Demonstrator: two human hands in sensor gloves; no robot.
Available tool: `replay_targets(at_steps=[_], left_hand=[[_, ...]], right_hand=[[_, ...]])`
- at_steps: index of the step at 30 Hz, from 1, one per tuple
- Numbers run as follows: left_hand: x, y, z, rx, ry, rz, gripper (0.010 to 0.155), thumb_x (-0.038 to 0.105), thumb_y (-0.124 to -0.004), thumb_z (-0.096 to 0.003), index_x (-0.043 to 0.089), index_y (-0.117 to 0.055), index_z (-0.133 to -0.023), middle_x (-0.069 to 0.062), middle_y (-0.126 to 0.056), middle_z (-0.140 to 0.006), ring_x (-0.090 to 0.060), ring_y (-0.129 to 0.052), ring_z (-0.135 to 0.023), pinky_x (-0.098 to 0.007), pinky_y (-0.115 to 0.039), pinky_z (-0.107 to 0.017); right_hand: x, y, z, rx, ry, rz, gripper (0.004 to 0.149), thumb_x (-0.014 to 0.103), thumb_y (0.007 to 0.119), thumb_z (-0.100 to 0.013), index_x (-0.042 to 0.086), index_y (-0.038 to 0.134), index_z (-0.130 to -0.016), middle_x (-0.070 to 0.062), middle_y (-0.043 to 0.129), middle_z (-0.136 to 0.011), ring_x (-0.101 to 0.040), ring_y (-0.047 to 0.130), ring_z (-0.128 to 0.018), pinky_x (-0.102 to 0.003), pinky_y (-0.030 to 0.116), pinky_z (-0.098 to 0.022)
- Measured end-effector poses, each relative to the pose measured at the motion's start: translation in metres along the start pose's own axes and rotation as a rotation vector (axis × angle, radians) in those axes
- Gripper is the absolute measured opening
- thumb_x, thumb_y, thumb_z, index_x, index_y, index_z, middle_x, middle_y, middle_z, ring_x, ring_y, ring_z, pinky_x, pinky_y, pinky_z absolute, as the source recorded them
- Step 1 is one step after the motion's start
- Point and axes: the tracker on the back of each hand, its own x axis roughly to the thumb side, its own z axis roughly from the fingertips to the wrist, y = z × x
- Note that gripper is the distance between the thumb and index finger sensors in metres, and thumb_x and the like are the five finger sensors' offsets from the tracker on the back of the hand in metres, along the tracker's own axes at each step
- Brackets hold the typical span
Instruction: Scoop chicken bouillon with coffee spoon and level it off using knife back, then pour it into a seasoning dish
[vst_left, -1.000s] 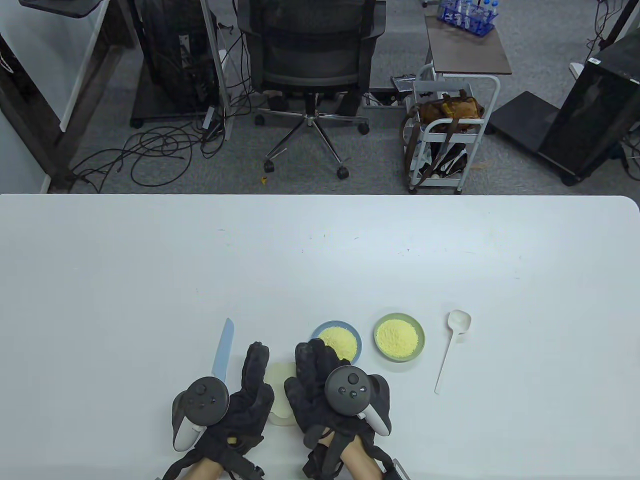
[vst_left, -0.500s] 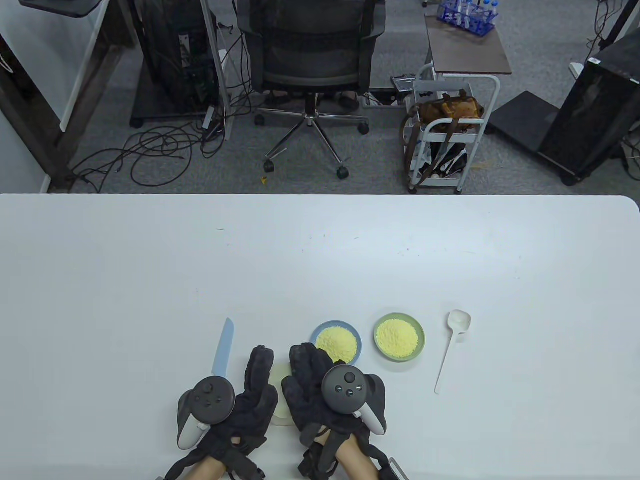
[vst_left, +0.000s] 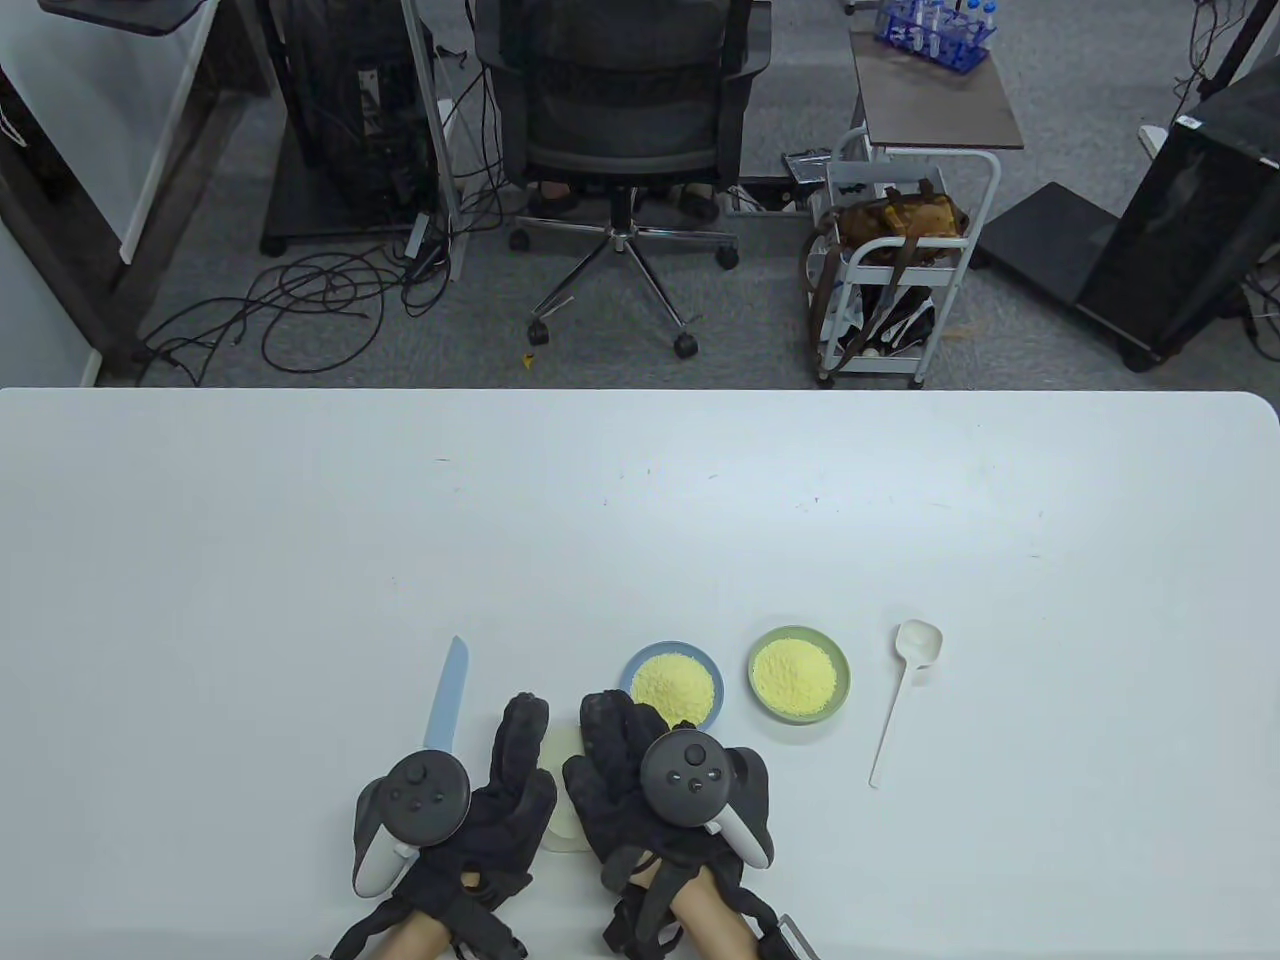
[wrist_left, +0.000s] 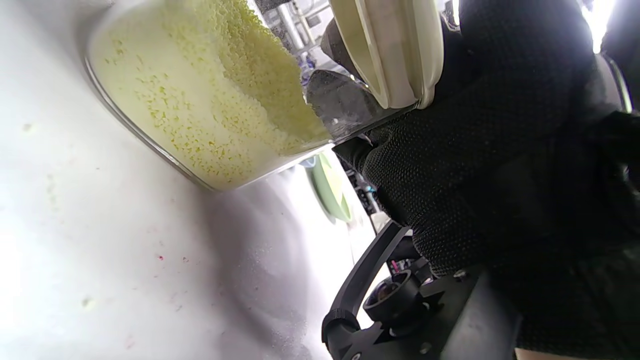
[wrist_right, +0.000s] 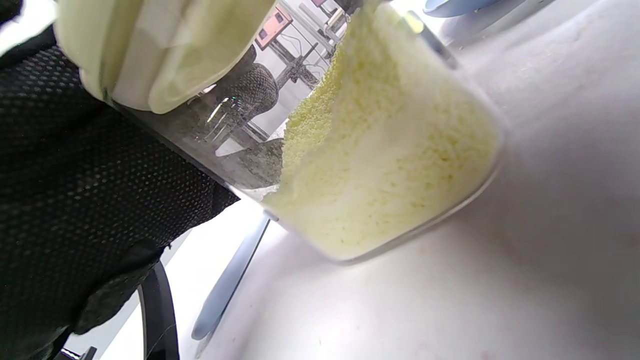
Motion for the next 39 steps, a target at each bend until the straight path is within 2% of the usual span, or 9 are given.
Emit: replay_targets(at_steps=[6,12,16,19,23,26,39], left_hand=[[0.0,0.004,0.0,0.0,-0.002,-0.029,0.086,0.073,-0.036,-0.0437,0.03,0.0,-0.108,-0.006,0.004,-0.117,-0.033,0.0,-0.113,-0.061,-0.026,-0.079],[0.004,0.018,0.007,0.068,0.024,-0.264,0.087,0.073,-0.037,-0.0434,0.026,-0.004,-0.109,-0.01,-0.003,-0.118,-0.037,-0.004,-0.113,-0.062,-0.028,-0.078],[0.004,0.027,0.011,0.12,0.062,-0.363,0.088,0.073,-0.037,-0.0428,0.026,-0.005,-0.109,-0.011,-0.004,-0.119,-0.037,-0.005,-0.113,-0.062,-0.028,-0.078],[0.005,0.035,0.015,0.174,0.108,-0.445,0.088,0.073,-0.037,-0.0427,0.026,-0.006,-0.11,-0.011,-0.006,-0.119,-0.038,-0.006,-0.113,-0.062,-0.028,-0.078],[0.004,0.044,0.021,0.242,0.201,-0.618,0.088,0.073,-0.037,-0.0423,0.025,-0.007,-0.11,-0.012,-0.008,-0.119,-0.039,-0.01,-0.113,-0.063,-0.029,-0.077],[0.001,0.046,0.022,0.229,0.24,-0.619,0.088,0.073,-0.036,-0.0424,0.025,-0.007,-0.11,-0.014,-0.007,-0.119,-0.04,-0.008,-0.113,-0.063,-0.029,-0.077],[0.002,0.041,0.019,0.191,0.264,-0.632,0.088,0.073,-0.037,-0.0428,0.026,-0.007,-0.11,-0.014,-0.007,-0.119,-0.039,-0.008,-0.113,-0.063,-0.028,-0.078]], right_hand=[[0.0,0.0,0.001,-0.011,-0.014,0.013,0.073,0.063,0.041,-0.045,0.02,0.019,-0.1,-0.013,0.007,-0.11,-0.048,0.009,-0.101,-0.069,-0.01,-0.062],[0.001,-0.004,0.006,-0.034,-0.023,0.058,0.074,0.063,0.042,-0.044,0.021,0.02,-0.101,-0.012,0.007,-0.11,-0.048,0.008,-0.101,-0.069,-0.011,-0.062],[0.007,-0.012,0.012,-0.086,-0.049,0.119,0.074,0.063,0.043,-0.044,0.02,0.021,-0.101,-0.011,0.007,-0.11,-0.048,0.008,-0.101,-0.068,-0.011,-0.062],[0.011,-0.02,0.016,-0.137,-0.047,0.209,0.074,0.062,0.045,-0.044,0.02,0.024,-0.101,-0.011,0.011,-0.111,-0.047,0.007,-0.102,-0.067,-0.013,-0.062],[0.016,-0.035,0.022,-0.223,-0.009,0.455,0.073,0.061,0.048,-0.045,0.02,0.027,-0.102,-0.01,0.011,-0.112,-0.047,0.005,-0.102,-0.066,-0.014,-0.063],[0.017,-0.039,0.025,-0.237,0.006,0.526,0.073,0.061,0.047,-0.045,0.02,0.027,-0.102,-0.011,0.011,-0.112,-0.047,0.005,-0.102,-0.067,-0.013,-0.063],[0.016,-0.037,0.023,-0.199,0.033,0.526,0.073,0.06,0.048,-0.045,0.019,0.029,-0.102,-0.012,0.013,-0.112,-0.048,0.008,-0.101,-0.066,-0.012,-0.063]])
